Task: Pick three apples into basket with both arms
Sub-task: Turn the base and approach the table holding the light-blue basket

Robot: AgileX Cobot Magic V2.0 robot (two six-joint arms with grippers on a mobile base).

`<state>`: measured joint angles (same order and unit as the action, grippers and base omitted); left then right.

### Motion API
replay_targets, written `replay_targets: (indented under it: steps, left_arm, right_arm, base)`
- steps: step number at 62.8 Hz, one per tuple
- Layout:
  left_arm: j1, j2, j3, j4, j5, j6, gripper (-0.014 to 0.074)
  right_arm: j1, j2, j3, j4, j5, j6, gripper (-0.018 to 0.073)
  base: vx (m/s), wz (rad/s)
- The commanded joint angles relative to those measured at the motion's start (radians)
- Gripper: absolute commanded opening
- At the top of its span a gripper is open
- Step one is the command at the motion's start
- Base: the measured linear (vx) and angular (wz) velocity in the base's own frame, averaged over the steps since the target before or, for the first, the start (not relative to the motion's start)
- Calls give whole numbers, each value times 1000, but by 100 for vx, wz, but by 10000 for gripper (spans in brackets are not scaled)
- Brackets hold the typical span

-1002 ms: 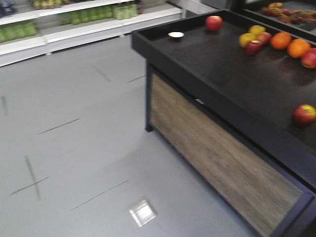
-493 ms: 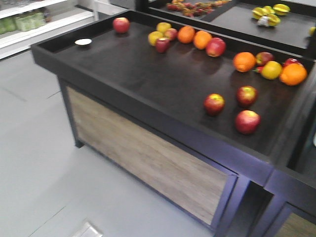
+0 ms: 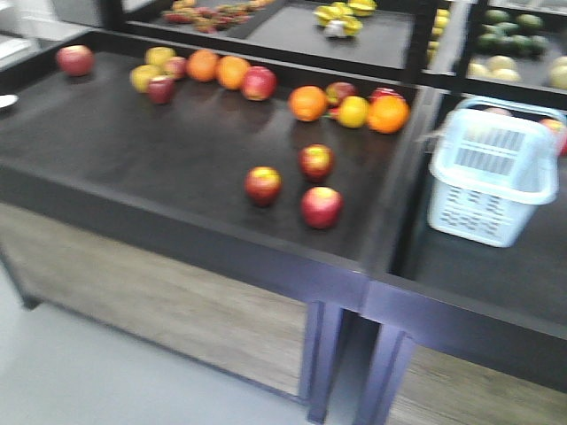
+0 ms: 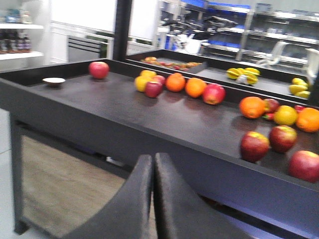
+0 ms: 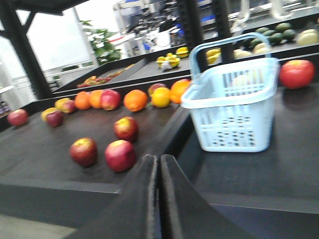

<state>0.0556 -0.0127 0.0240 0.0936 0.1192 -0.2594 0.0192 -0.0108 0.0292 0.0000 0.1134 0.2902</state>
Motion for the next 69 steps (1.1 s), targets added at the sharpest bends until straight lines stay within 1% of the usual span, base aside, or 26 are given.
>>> replay_targets:
  steps: [1,31,69]
  left_arm:
    - [3,-15,23,-6,-76,-7,-6]
    - [3,-15,23,-6,-76,-7,-6]
    - [3,-15,23,-6,-76,-7,-6]
  right_arm:
    - [-8,-11,14,-6,-70,-5,-4]
    - [-8,-11,14,-6,-70,-5,-4]
    - [-8,-11,14,-6,-70,-5,-4]
  base:
    - [0,-53]
    - [-2,-41]
    - [1,-17]
